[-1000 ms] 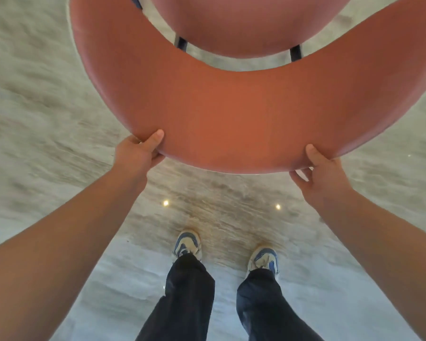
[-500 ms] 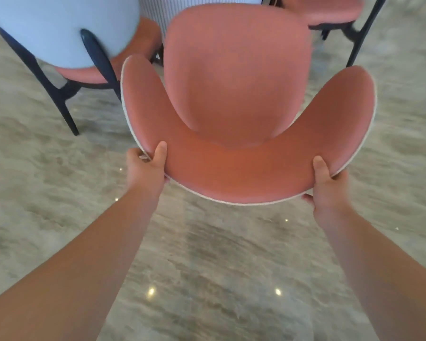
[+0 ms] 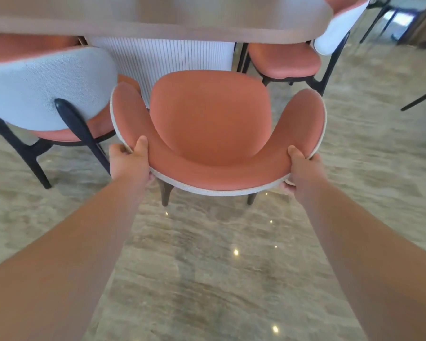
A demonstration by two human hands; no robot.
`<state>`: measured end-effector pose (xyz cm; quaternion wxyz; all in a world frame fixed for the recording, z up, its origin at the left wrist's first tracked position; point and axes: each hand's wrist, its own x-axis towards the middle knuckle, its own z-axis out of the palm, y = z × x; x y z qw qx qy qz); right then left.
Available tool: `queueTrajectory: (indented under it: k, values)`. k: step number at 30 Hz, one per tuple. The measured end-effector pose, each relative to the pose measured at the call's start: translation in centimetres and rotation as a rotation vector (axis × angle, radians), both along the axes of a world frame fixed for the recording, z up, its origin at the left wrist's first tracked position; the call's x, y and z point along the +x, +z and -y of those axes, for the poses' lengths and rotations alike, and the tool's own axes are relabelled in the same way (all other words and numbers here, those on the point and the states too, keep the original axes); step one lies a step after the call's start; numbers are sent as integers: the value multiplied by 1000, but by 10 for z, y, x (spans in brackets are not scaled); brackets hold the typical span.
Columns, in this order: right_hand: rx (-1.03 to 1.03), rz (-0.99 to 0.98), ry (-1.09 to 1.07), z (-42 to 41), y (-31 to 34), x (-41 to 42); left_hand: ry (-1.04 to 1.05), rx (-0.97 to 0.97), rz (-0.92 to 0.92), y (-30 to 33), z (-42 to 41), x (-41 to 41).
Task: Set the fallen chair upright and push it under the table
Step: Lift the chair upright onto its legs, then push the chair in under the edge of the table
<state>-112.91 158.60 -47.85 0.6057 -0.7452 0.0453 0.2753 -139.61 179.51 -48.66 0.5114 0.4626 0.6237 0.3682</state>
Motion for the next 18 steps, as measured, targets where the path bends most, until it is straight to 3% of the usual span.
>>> queueTrajectory:
  k: [18]
  values:
    - [-100,-78,30,-49,21,40,-32,-106,-37,16,-55,38]
